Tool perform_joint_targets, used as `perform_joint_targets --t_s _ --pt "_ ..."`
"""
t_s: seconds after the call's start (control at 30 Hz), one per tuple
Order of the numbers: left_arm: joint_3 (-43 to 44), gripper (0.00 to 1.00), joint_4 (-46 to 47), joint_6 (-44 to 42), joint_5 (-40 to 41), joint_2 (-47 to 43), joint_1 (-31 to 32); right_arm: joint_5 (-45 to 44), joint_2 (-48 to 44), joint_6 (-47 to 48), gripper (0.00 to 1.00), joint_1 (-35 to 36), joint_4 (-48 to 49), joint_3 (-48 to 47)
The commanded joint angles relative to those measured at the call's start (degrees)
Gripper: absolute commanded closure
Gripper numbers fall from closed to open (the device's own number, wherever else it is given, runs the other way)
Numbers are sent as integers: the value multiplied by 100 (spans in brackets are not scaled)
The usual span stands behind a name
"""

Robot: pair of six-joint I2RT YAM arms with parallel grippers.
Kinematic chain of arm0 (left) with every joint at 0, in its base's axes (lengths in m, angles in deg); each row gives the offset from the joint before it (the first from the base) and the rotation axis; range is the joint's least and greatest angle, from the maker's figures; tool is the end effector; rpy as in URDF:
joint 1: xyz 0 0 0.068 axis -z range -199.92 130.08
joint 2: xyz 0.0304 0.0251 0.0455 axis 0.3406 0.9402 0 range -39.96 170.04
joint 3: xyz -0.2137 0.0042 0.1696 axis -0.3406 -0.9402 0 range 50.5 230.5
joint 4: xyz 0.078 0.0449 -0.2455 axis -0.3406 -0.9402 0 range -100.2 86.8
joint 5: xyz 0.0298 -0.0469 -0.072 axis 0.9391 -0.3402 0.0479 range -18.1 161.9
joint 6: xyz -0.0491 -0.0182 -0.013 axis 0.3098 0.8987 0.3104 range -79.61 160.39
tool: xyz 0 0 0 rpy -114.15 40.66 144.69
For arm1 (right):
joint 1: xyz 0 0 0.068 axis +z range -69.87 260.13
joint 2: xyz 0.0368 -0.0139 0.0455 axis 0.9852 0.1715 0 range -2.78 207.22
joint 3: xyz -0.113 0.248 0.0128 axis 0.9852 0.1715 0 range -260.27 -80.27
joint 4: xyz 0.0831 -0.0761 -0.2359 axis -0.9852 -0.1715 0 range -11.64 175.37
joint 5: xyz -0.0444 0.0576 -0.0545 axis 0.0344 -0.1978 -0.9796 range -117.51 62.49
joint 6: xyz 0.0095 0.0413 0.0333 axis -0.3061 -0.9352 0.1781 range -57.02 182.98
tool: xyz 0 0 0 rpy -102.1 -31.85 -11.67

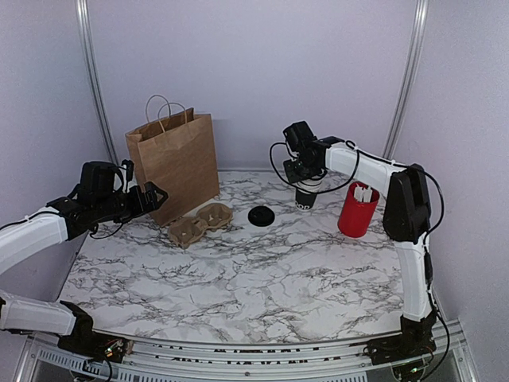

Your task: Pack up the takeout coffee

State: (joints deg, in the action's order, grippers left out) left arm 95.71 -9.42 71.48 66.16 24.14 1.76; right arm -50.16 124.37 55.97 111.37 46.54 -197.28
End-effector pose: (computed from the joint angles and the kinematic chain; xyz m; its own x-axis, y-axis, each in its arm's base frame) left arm 0.2357 -0.0976 0.2820 -0.5709 -0.3261 -0.7535 0.1831 0.8441 -0.5040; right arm 0.4357 0.2483 0.2593 -0.6722 -0.2761 -0.6870 -0.1819 0.9610 -0.2082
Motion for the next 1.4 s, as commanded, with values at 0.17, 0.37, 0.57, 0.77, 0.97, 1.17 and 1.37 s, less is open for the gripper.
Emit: perform_joint_targets --t_s 0.17,0.37,0.57,0.77,0.97,1.17,1.37 --pt "-53 1 198 55 -145 25 -28 -514 -235 243 100 220 -265 -493" --pt "-73 1 213 57 -170 33 -24 -424 -306 246 98 268 -346 -574" --pt "-87 1 226 68 -183 30 -29 8 -305 245 96 260 -449 -521" --pt "-99 1 233 80 -198 22 -28 159 -318 204 95 268 -476 -309" --pt "-95 1 268 93 -240 45 -31 -109 -443 245 95 324 -511 -383" --pt "-97 1 302 116 -273 64 -29 -408 -554 370 96 363 -617 -703" --pt "-126 1 359 142 -333 33 -31 -491 -668 397 96 410 -745 -901"
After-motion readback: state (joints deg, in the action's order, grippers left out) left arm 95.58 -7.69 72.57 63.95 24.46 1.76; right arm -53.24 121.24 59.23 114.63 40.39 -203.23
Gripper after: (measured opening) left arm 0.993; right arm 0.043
